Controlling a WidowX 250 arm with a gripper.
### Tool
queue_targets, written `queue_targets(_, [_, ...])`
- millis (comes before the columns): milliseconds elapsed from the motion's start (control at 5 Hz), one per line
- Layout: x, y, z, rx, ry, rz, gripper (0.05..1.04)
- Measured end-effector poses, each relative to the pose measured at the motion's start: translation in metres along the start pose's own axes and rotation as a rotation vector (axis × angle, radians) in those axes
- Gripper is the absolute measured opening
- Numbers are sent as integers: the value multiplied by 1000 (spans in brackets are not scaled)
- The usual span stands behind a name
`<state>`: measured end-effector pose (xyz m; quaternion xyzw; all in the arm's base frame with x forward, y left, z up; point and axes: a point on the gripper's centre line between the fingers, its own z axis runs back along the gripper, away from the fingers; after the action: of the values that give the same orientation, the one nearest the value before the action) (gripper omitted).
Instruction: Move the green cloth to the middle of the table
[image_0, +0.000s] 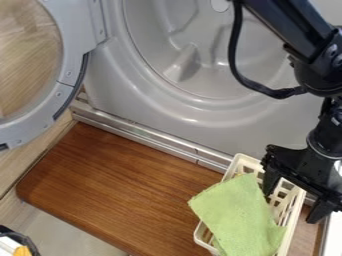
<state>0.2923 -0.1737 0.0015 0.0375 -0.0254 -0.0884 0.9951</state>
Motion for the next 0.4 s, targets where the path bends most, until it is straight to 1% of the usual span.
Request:
queue_targets(200, [-7, 1, -11, 12, 35, -1, 1000])
queue_targets(400, [-19, 5, -13, 11, 40, -5, 1000])
